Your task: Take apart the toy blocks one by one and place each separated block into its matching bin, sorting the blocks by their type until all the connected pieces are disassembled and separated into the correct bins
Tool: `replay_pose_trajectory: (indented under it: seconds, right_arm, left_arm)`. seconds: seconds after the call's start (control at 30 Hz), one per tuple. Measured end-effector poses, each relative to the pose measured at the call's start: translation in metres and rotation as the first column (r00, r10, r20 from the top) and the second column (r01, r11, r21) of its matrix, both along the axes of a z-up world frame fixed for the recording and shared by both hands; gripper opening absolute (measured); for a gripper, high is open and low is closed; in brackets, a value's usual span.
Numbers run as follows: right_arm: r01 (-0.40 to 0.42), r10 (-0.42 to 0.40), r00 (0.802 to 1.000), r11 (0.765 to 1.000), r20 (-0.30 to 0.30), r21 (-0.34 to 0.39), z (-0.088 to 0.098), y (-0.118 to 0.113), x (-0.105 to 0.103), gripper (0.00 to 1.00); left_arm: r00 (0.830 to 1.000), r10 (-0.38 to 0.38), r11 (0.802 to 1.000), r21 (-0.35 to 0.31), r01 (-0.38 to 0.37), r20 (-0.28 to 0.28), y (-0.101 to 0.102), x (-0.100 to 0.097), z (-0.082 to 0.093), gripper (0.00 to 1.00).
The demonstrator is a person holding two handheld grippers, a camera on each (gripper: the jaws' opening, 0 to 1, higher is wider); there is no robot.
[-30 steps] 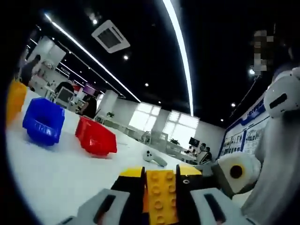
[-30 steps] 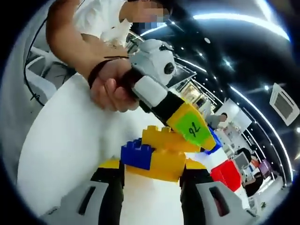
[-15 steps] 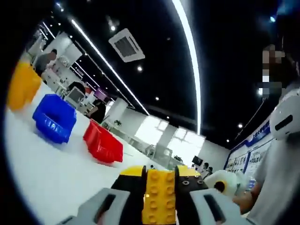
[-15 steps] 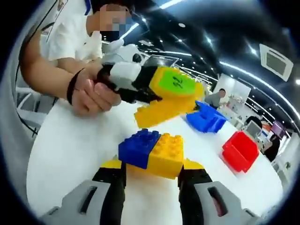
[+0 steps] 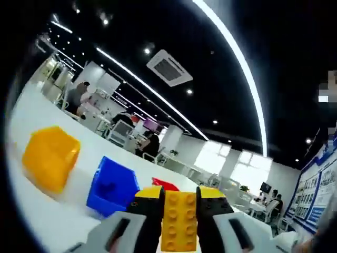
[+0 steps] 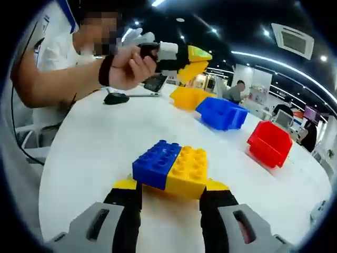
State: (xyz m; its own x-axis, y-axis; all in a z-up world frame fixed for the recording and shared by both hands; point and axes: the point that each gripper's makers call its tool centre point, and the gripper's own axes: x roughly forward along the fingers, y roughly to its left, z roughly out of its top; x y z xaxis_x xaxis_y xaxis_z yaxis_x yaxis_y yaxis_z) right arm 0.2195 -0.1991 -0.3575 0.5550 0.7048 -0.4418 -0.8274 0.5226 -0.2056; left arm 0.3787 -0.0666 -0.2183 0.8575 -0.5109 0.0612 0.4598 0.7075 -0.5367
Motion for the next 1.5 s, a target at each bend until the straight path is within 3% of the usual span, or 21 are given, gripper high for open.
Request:
replay_pose_trajectory:
  seconds: [0.1,0.27,0.37,0.43,0.5,0.53,0.57,0.6,0.7,0.73,0.8,0.83,0.87,0.93,0.97,1.0,1.03,1.17,1.3,1.43,1.5]
  right_arm:
    - [0.011,-0.011,1.0,1.0,-0.021,0.015,-0.002,-0.002,-0.001,0.44]
    - [0.017,-0.016,0.999,1.0,-0.035,0.027,-0.003,-0.003,-0.003,0.44]
    - [0.013,-0.012,0.999,0.999,-0.039,0.039,-0.003,-0.002,-0.004,0.44]
    - [0.007,-0.005,0.999,0.999,-0.041,0.045,-0.003,-0.001,-0.005,0.44]
    - [0.007,-0.005,0.999,0.999,-0.041,0.046,-0.003,-0.001,-0.005,0.44]
    - [0.008,-0.007,0.999,0.999,-0.041,0.044,-0.003,-0.001,-0.005,0.44]
    - [0.009,-0.007,0.999,0.999,-0.039,0.04,-0.003,-0.001,-0.006,0.44]
    - [0.008,-0.006,0.999,0.999,-0.035,0.037,-0.003,-0.001,-0.006,0.44]
    - [0.001,0.0,1.0,0.999,-0.028,0.036,-0.003,-0.001,-0.007,0.44]
    - [-0.001,0.002,1.0,0.999,-0.029,0.038,-0.003,-0.001,-0.008,0.44]
    - [-0.002,0.003,1.0,0.999,-0.031,0.04,-0.003,-0.001,-0.009,0.44]
    - [-0.001,0.003,1.0,0.999,-0.029,0.038,-0.003,-0.002,-0.009,0.44]
    - [-0.001,0.002,1.0,0.999,-0.027,0.036,-0.002,-0.002,-0.01,0.44]
    - [0.002,-0.001,1.0,0.999,-0.025,0.034,-0.002,-0.003,-0.01,0.44]
    - [0.008,-0.007,1.0,0.999,-0.024,0.031,-0.002,-0.003,-0.011,0.44]
    - [0.01,-0.01,1.0,1.0,-0.019,0.028,-0.002,-0.004,-0.011,0.44]
    - [0.011,-0.011,1.0,1.0,-0.016,0.027,-0.002,-0.004,-0.012,0.44]
    - [0.02,-0.019,0.999,0.999,-0.028,0.038,-0.003,-0.004,-0.011,0.44]
    - [0.022,-0.021,0.999,0.999,-0.025,0.032,-0.003,-0.003,-0.011,0.44]
    - [0.03,-0.029,0.999,0.999,-0.026,0.034,-0.003,-0.004,-0.011,0.44]
    - [0.031,-0.03,0.999,0.999,-0.029,0.039,-0.003,-0.004,-0.011,0.44]
  left_arm:
    - [1.0,0.004,1.0,-0.025,-0.004,0.017,0.004,0.018,0.004,0.25]
    - [0.998,0.026,0.999,-0.027,-0.027,-0.062,0.006,0.037,-0.007,0.25]
    - [0.991,0.128,0.992,0.008,-0.128,-0.049,0.035,0.051,0.002,0.25]
    - [0.977,0.212,0.977,0.043,-0.211,-0.031,0.066,0.063,0.013,0.25]
    - [0.963,0.271,0.948,0.171,-0.267,0.003,0.094,0.078,0.015,0.25]
    - [0.957,0.289,0.941,0.183,-0.285,0.005,0.1,0.082,0.014,0.25]
    - [0.939,0.343,0.921,0.196,-0.338,0.006,0.118,0.093,0.014,0.25]
    - [0.933,0.359,0.919,0.176,-0.354,0.001,0.129,0.105,0.012,0.25]
    - [0.933,0.359,0.922,0.167,-0.35,-0.03,0.14,0.128,-0.003,0.25]
    - [0.929,0.368,0.913,0.199,-0.355,-0.031,0.143,0.132,-0.009,0.25]
    - [0.907,0.42,0.863,0.312,-0.396,-0.009,0.154,0.138,-0.02,0.26]
    - [0.906,0.424,0.852,0.342,-0.398,-0.003,0.158,0.14,-0.023,0.26]
    - [0.906,0.423,0.855,0.337,-0.395,-0.01,0.16,0.143,-0.026,0.29]
    - [0.904,0.426,0.852,0.341,-0.398,-0.011,0.164,0.144,-0.028,0.49]
    - [0.897,0.442,0.84,0.354,-0.412,-0.004,0.17,0.145,-0.028,0.6]
    - [0.898,0.44,0.84,0.354,-0.411,-0.003,0.171,0.145,-0.027,0.65]
    - [0.913,0.406,0.863,0.336,-0.377,-0.018,0.164,0.141,-0.026,0.62]
    - [0.924,0.383,0.865,0.352,-0.357,-0.005,0.156,0.125,-0.02,0.64]
    - [0.945,0.327,0.911,0.271,-0.312,-0.01,0.138,0.105,-0.003,0.67]
    - [0.983,0.149,0.953,0.282,-0.113,-0.108,0.068,0.054,0.002,0.8]
    - [0.989,0.066,0.931,0.366,-0.013,-0.134,0.033,0.024,-0.004,0.8]
